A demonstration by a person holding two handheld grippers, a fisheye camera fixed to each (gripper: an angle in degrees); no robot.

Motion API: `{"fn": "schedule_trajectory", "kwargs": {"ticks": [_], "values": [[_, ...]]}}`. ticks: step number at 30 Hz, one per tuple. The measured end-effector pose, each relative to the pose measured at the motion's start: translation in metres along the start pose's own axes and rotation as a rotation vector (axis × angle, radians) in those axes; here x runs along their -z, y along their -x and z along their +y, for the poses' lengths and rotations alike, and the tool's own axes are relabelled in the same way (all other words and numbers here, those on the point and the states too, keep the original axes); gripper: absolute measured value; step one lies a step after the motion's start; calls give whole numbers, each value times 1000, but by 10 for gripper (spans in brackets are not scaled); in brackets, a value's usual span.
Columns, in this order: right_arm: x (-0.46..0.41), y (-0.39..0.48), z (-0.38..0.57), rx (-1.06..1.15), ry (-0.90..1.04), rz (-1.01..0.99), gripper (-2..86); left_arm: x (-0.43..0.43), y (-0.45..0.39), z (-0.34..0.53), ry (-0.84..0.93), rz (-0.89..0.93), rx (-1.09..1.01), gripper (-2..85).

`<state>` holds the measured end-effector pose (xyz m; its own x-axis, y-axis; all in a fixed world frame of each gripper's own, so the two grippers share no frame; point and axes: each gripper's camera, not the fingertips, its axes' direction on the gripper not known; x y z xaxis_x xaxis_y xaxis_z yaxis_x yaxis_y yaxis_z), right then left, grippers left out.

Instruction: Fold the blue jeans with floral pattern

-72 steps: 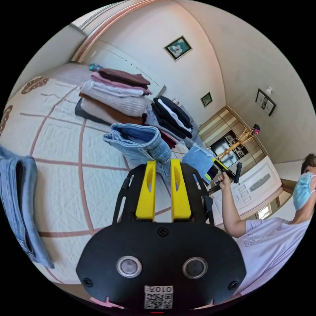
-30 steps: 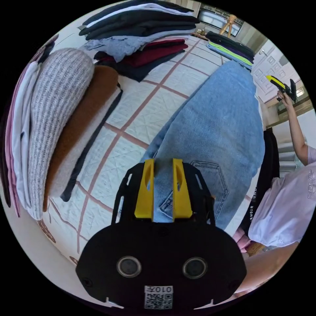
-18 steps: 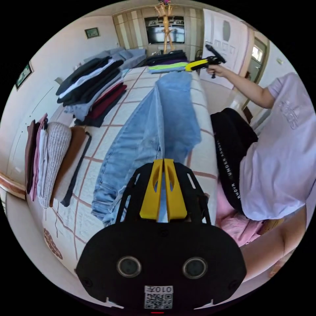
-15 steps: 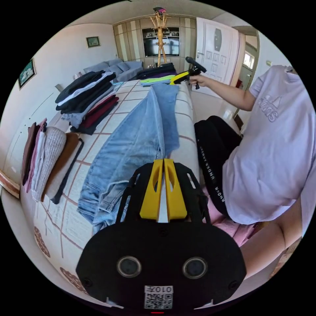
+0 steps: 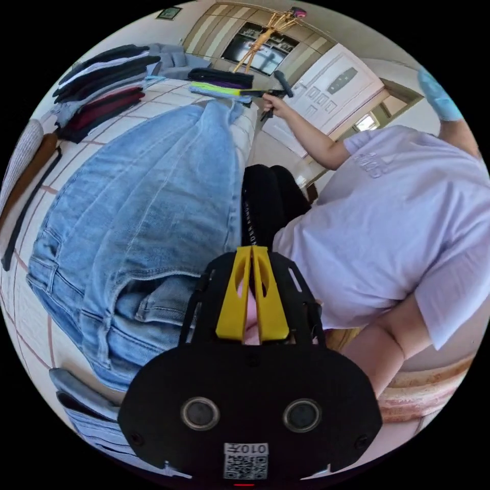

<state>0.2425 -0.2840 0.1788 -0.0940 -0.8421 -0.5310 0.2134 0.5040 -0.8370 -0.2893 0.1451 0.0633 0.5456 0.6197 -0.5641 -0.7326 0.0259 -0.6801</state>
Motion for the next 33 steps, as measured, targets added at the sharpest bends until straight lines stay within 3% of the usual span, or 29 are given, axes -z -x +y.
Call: {"fn": "schedule_trajectory", "kwargs": {"ticks": [2, 3, 4, 6, 7, 9, 13, 19, 24, 33], "values": [[-11, 19, -32, 171, 31, 128, 127, 46, -27, -2, -127, -138, -109, 5], [-15, 23, -40, 207, 31, 153, 126, 71, -31, -3, -187, -344, -85, 8], [-23, 28, -60, 272, 35, 179, 124, 89, -19, -6, -207, -583, 14, 16], [-43, 33, -93, 363, 86, 168, 125, 103, 25, -15, -184, -827, 174, 40], [-60, 34, -116, 413, 142, 139, 129, 104, 62, -23, -173, -847, 211, 60], [-88, 35, -146, 499, 231, 106, 135, 95, 120, -39, -152, -796, 204, 86], [-143, 32, -185, 622, 385, 63, 146, 40, 229, -84, 90, -752, 177, 119], [-167, 25, -204, 699, 396, -44, 152, -13, 310, -109, 343, -648, 181, 139], [-176, 16, -211, 706, 383, -136, 141, -1, 339, -94, 289, -484, 268, 136], [-171, 29, -193, 763, 349, -107, 57, -7, 297, -82, 292, -618, 211, 82]]}}
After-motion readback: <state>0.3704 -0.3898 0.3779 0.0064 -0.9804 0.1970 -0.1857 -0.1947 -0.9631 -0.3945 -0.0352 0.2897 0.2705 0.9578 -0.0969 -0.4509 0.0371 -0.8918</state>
